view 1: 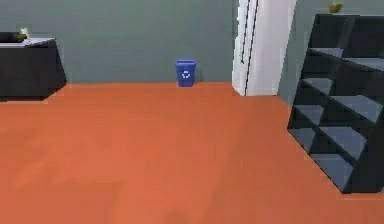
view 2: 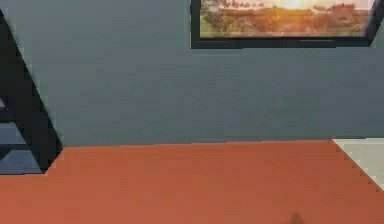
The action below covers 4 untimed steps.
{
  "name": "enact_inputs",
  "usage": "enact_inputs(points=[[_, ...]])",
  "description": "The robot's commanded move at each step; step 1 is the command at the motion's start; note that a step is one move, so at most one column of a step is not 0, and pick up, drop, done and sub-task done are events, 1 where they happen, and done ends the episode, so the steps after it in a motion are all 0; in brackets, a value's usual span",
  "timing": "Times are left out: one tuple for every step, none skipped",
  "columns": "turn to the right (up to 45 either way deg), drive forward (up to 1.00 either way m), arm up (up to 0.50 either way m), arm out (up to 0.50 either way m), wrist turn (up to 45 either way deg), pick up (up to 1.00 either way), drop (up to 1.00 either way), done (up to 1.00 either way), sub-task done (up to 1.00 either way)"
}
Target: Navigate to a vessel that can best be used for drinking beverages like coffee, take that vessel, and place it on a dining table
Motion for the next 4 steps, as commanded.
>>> enact_inputs(points=[[-45.0,0.0,0.0,0.0,0.0,0.0,0.0,0.0,0.0],[-6.0,0.0,0.0,0.0,0.0,0.0,0.0,0.0,0.0],[0.0,1.0,0.0,0.0,0.0,0.0,0.0,0.0,0.0],[-3.0,0.0,0.0,0.0,0.0,0.0,0.0,0.0,0.0]])
